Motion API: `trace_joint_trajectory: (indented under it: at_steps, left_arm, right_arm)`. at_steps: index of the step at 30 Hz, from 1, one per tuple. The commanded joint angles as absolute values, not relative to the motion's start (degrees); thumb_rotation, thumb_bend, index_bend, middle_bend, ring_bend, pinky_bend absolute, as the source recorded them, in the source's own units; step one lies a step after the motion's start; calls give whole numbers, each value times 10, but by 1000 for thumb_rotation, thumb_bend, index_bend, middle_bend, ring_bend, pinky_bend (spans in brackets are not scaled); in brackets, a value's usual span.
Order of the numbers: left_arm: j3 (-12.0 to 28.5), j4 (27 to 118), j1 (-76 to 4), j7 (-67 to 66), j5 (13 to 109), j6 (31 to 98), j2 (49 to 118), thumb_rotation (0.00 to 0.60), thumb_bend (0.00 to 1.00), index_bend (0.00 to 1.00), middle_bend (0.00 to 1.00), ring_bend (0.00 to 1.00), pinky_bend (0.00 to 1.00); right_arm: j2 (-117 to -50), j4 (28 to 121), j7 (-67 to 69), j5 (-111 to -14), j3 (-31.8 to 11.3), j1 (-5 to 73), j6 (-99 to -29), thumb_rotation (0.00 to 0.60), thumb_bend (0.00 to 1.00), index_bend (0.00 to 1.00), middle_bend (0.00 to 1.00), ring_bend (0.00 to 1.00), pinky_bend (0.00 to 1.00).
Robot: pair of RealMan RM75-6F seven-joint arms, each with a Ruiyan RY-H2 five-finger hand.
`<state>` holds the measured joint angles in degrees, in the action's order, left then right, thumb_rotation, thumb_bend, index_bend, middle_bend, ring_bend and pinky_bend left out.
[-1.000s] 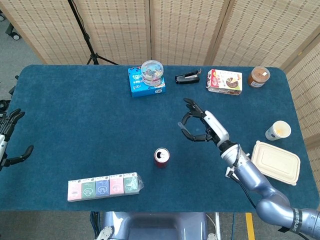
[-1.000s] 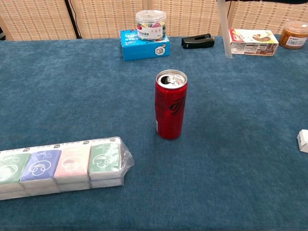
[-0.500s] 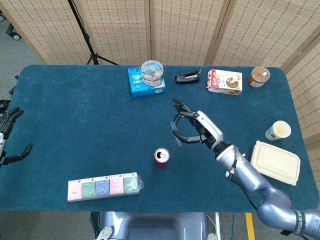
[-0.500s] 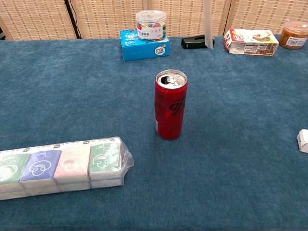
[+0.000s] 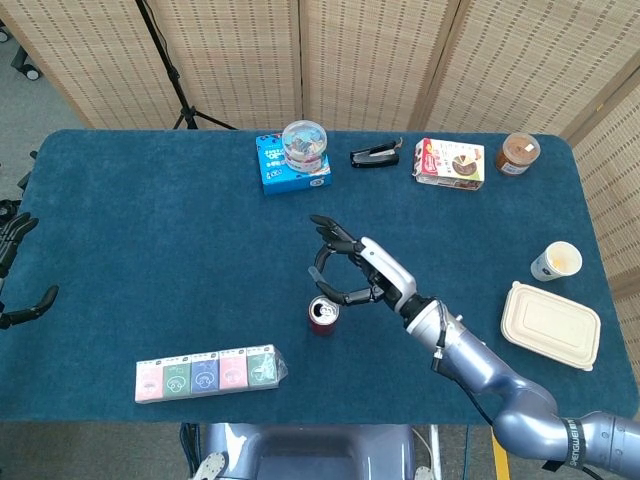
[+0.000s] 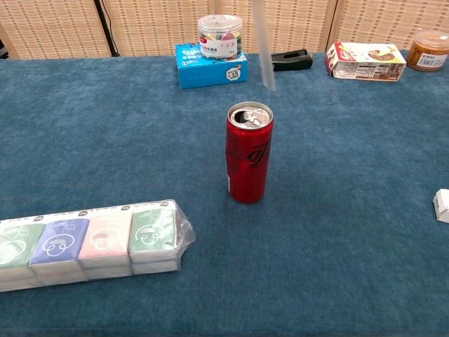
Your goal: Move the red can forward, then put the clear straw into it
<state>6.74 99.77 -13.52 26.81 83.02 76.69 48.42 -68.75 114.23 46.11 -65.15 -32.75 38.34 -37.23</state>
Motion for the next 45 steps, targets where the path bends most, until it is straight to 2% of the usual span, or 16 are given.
trace_joint_trajectory:
  at_steps: [1, 16, 29, 45]
  left_arm:
    - [67, 996, -136, 270, 830, 766, 484, 600, 358, 0, 0, 0, 0]
    - [66, 990, -134, 286, 837, 767, 482, 600, 358, 0, 0, 0, 0]
    - [65, 990, -133, 288, 839, 767, 481, 600, 358, 0, 0, 0, 0]
    - [64, 986, -132, 299, 840, 768, 479, 600, 357, 0, 0, 0, 0]
  right_arm:
    - [-699, 1139, 443, -639, -319, 397, -383, 600, 520, 569, 0, 0, 0]
    - [-739, 1129, 379, -572, -295, 442, -418, 600, 522, 569, 0, 0, 0]
    - [-737, 1147, 366, -559, -298, 450, -431, 600, 521, 570, 0, 0, 0]
    - [-770, 1142, 333, -532, -286, 475, -446, 600, 522, 571, 0, 0, 0]
